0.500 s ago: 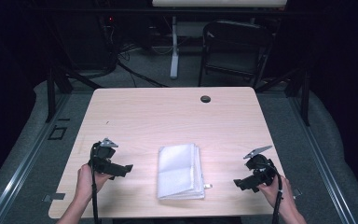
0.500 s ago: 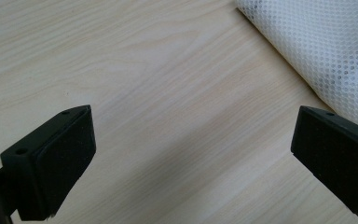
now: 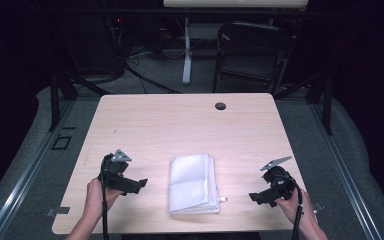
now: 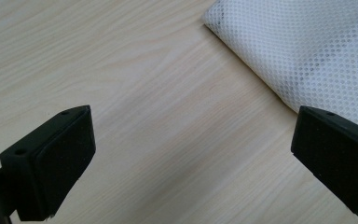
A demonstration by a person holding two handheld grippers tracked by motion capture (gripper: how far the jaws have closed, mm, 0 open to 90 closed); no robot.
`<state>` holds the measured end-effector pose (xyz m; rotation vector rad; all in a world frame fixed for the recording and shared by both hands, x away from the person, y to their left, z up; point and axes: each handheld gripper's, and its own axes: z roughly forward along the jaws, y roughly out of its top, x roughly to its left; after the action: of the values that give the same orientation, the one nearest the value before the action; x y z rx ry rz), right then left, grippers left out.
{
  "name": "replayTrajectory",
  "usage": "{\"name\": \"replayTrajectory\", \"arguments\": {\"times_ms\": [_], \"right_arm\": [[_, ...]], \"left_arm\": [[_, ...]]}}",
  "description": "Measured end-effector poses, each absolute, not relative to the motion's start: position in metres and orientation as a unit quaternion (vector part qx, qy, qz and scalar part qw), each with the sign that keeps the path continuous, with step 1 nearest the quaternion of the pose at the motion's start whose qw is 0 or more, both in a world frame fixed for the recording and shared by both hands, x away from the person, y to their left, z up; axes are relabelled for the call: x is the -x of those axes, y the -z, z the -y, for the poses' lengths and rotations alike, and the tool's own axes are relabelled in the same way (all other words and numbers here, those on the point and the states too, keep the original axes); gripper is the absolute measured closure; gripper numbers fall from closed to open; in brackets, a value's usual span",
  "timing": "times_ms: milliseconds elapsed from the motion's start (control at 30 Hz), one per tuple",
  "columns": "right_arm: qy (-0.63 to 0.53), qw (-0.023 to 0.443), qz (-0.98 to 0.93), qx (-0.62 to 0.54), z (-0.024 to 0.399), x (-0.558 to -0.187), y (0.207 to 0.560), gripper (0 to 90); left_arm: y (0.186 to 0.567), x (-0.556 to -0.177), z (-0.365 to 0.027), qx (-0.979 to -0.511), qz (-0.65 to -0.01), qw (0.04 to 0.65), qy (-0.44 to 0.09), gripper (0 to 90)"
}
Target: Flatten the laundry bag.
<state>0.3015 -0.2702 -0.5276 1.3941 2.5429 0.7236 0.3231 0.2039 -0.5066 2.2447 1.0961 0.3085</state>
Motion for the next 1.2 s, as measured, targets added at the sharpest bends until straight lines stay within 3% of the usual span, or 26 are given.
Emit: {"name": "replayTrajectory", "arguments": {"times_ms": [700,1133,1200], "right_arm": [[-0.235,0.062,-0.859,-0.45,0.257,-0.298,0.52,5.9],[-0.246,0.054,-0.862,-0.441,0.243,-0.295,0.519,6.9],[-0.239,0.052,-0.864,-0.44,0.243,-0.296,0.519,7.1]], "left_arm": [[0.503,-0.303,-0.145,-0.88,-0.339,0.315,-0.103,0.0],[0.509,-0.284,-0.088,-0.913,-0.255,0.312,-0.068,0.0],[0.512,-0.284,-0.083,-0.91,-0.25,0.329,-0.036,0.0]]}}
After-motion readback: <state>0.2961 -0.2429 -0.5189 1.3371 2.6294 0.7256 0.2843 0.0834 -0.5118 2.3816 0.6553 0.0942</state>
